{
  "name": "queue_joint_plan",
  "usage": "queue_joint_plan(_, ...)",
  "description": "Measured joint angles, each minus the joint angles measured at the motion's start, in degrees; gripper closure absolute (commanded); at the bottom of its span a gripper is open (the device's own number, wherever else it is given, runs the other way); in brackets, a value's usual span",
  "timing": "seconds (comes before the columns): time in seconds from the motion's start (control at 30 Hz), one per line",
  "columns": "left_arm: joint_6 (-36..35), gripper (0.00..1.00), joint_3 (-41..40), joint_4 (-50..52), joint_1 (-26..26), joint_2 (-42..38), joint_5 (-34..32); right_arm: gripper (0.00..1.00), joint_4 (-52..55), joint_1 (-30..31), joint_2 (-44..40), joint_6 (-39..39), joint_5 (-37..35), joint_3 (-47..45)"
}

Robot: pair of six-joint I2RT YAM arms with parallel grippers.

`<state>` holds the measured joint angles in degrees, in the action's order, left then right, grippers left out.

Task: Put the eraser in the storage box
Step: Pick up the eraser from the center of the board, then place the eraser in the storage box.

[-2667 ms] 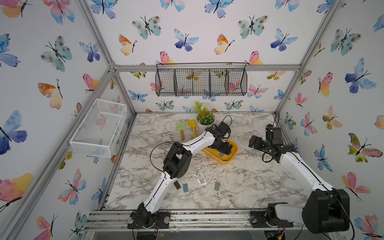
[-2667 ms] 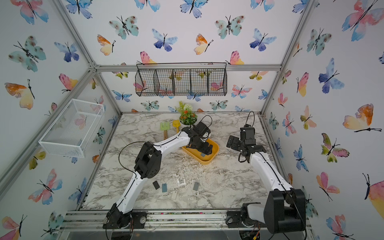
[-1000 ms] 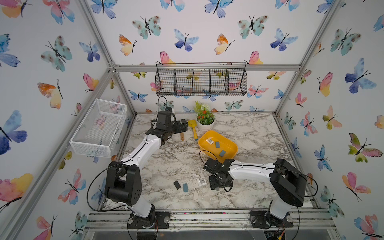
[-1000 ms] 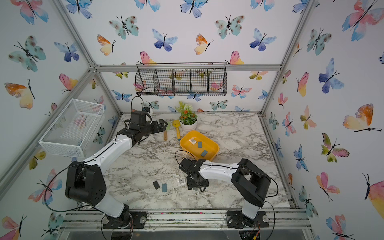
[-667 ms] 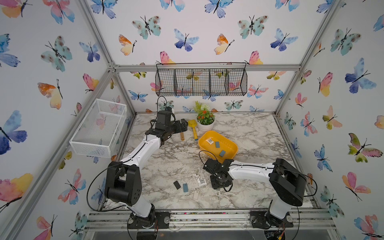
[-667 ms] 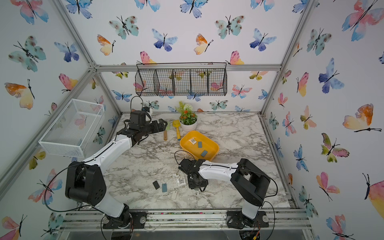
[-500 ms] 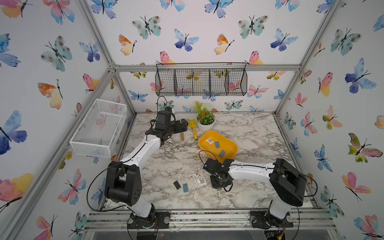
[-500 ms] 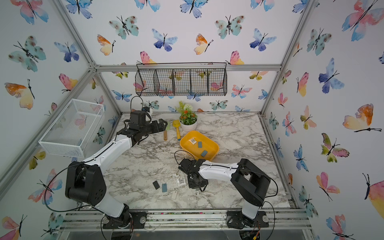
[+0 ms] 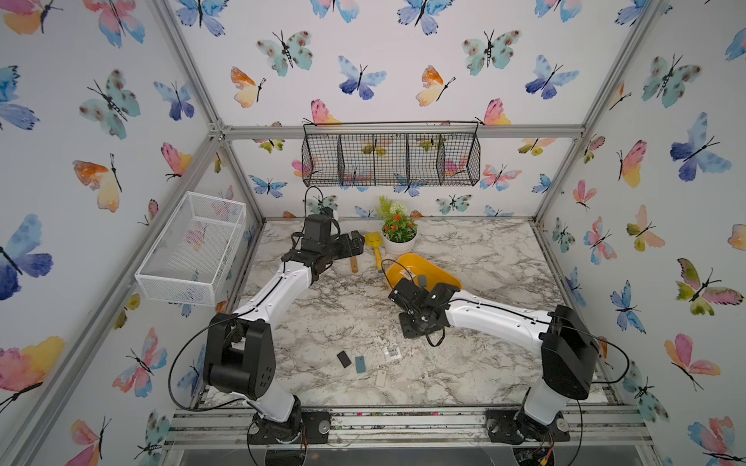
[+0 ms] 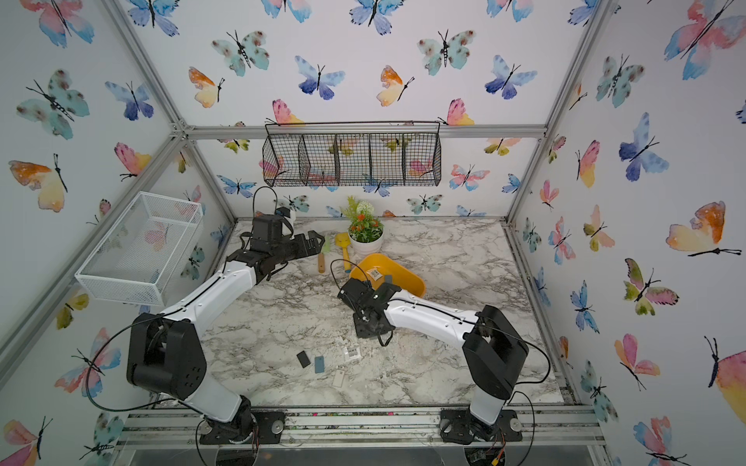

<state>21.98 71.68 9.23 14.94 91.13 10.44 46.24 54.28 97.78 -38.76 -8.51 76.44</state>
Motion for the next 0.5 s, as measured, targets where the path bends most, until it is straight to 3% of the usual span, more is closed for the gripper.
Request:
queue_joint_plan(0.23,-0.37,0.02,1.01,0.09,-0.37,1.27,0.13,0.81,-0.13,-15.06,-0.55,8.72,-0.57,5.46)
queue_joint_plan(0.5,-1.05,0.02,2.91,-0.07,-0.74,2.14,0.44,0.81,-1.92,-19.5,7.58,15.37,2.08,10.47)
